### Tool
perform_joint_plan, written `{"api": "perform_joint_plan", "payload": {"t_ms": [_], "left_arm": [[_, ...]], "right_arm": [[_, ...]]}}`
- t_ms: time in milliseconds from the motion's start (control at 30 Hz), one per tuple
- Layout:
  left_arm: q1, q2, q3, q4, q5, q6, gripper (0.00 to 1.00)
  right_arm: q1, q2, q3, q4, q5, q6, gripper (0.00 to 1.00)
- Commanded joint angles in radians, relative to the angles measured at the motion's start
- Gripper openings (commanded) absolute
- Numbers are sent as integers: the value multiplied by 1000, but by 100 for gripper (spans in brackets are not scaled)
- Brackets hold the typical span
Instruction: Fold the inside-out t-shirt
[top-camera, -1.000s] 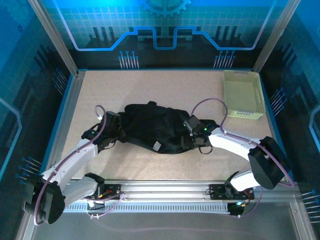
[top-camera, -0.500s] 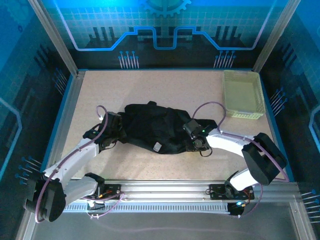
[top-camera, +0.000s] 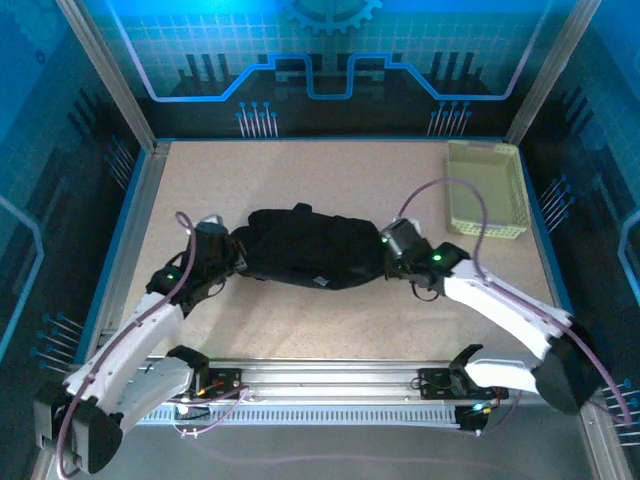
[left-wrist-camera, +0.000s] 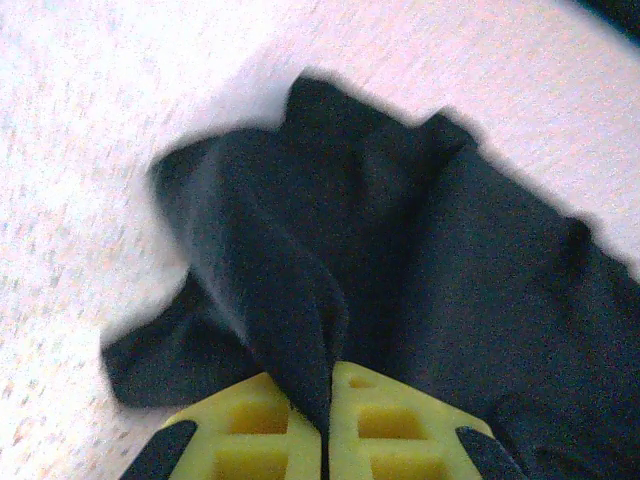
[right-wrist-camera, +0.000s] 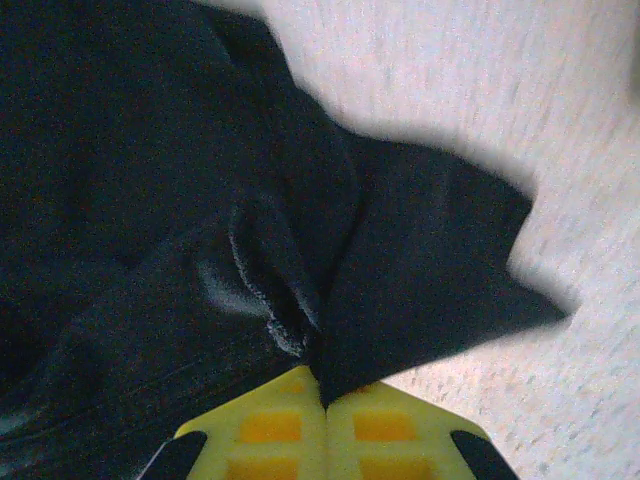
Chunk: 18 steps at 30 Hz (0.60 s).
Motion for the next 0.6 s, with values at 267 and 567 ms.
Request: {"api": "perform_joint_plan", "payload": {"t_ms": [267, 567], "left_arm": [[11, -17, 612, 99, 35, 128, 0], [12, 19, 768, 126, 63, 187, 0]], "right_arm": [[-28, -153, 610, -100, -18, -247, 0], [-29, -111, 899, -73, 10, -361, 0]]}}
